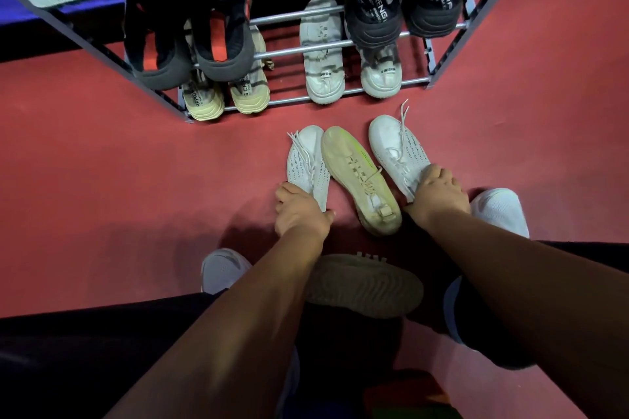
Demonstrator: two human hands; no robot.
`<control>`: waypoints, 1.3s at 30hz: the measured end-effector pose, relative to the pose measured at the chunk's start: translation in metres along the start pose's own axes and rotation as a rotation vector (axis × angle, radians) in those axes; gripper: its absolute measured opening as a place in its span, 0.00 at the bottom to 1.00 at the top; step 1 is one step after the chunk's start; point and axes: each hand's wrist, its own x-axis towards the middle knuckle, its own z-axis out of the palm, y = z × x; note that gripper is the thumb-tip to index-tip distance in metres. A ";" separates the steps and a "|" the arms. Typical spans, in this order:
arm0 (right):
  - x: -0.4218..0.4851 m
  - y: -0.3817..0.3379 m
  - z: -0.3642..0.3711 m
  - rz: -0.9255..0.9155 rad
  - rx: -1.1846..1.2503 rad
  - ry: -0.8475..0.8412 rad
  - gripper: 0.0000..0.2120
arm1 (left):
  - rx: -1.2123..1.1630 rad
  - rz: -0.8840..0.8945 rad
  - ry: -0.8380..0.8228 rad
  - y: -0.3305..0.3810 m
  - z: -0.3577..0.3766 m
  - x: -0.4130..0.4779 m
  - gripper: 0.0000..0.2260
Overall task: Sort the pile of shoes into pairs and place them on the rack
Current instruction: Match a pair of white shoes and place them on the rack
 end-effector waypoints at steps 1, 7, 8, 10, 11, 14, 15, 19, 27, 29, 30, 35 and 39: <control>0.002 0.002 0.000 -0.014 0.008 0.014 0.44 | -0.007 0.001 -0.001 0.000 0.000 0.001 0.55; -0.005 -0.014 -0.037 0.079 0.027 -0.064 0.40 | 0.017 -0.038 -0.019 0.006 -0.019 -0.003 0.51; -0.009 -0.020 -0.046 0.101 0.035 -0.085 0.40 | 0.013 -0.048 -0.025 0.007 -0.024 -0.005 0.49; -0.015 -0.030 -0.061 0.112 0.061 -0.112 0.39 | -0.016 -0.053 -0.036 0.007 -0.039 -0.011 0.46; -0.016 -0.033 -0.066 0.095 0.058 -0.110 0.39 | -0.031 -0.046 -0.035 0.006 -0.048 -0.016 0.45; -0.035 -0.047 -0.096 0.033 0.017 -0.095 0.30 | -0.047 -0.024 0.006 -0.002 -0.077 -0.036 0.42; -0.048 -0.053 -0.111 0.011 -0.001 -0.096 0.23 | -0.055 -0.029 0.020 -0.006 -0.085 -0.043 0.40; -0.104 -0.079 -0.172 -0.107 -0.190 -0.121 0.09 | -0.105 -0.058 0.046 -0.019 -0.127 -0.075 0.30; -0.193 -0.133 -0.286 -0.368 -0.544 -0.219 0.12 | 0.039 0.097 -0.003 -0.023 -0.271 -0.145 0.24; -0.223 -0.139 -0.313 -0.426 -0.561 -0.158 0.12 | 0.054 0.131 -0.026 -0.029 -0.310 -0.170 0.25; -0.237 -0.140 -0.327 -0.437 -0.546 -0.158 0.13 | 0.054 0.143 -0.014 -0.033 -0.329 -0.183 0.25; -0.291 -0.132 -0.375 -0.542 -0.308 0.125 0.07 | -0.080 0.155 0.160 -0.061 -0.402 -0.239 0.22; -0.306 -0.137 -0.390 -0.645 -0.053 0.332 0.12 | -0.242 0.161 0.319 -0.082 -0.436 -0.268 0.16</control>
